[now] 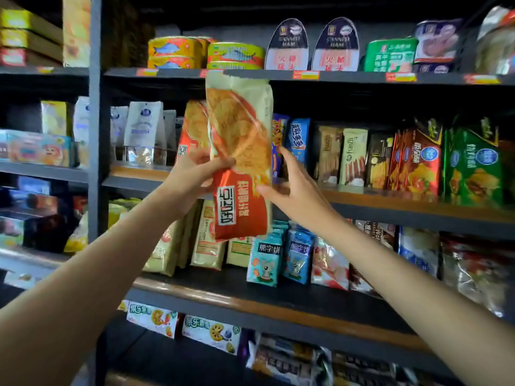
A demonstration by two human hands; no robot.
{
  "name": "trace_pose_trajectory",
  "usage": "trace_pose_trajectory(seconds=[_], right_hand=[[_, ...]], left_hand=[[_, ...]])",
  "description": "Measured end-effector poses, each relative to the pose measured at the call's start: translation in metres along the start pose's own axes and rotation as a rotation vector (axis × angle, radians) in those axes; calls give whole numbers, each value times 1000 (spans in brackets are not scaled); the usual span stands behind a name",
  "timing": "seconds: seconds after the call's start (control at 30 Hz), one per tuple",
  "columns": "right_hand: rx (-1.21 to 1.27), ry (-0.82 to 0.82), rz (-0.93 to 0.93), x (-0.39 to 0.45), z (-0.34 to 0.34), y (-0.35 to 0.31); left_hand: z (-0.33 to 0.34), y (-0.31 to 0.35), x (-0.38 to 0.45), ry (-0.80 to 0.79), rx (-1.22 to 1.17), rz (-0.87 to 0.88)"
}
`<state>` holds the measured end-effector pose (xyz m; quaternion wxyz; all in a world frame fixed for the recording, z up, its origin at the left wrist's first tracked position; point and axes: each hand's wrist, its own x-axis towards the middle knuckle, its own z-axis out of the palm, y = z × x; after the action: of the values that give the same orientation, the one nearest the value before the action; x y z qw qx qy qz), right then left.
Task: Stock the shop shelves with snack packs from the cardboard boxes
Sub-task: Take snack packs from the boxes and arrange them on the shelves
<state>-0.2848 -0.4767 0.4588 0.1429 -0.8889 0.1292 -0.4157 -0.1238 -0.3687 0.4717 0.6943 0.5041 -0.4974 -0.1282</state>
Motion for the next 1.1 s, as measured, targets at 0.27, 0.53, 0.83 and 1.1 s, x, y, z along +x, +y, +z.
trace_pose_trajectory(seconds=[0.27,0.53,0.83,1.1], right_hand=[[-72,360,21,44,14,-35],[-310,469,-56,79,34,-40],[-518,481,-323,131,21,-18],[-453,220,-387,171,73,16]], left_hand=[[22,29,56,85,18,98],[-16,13,67,-25,100,270],[-88,-36,99,286,265,203],[-109,-60,130,316,411,236]])
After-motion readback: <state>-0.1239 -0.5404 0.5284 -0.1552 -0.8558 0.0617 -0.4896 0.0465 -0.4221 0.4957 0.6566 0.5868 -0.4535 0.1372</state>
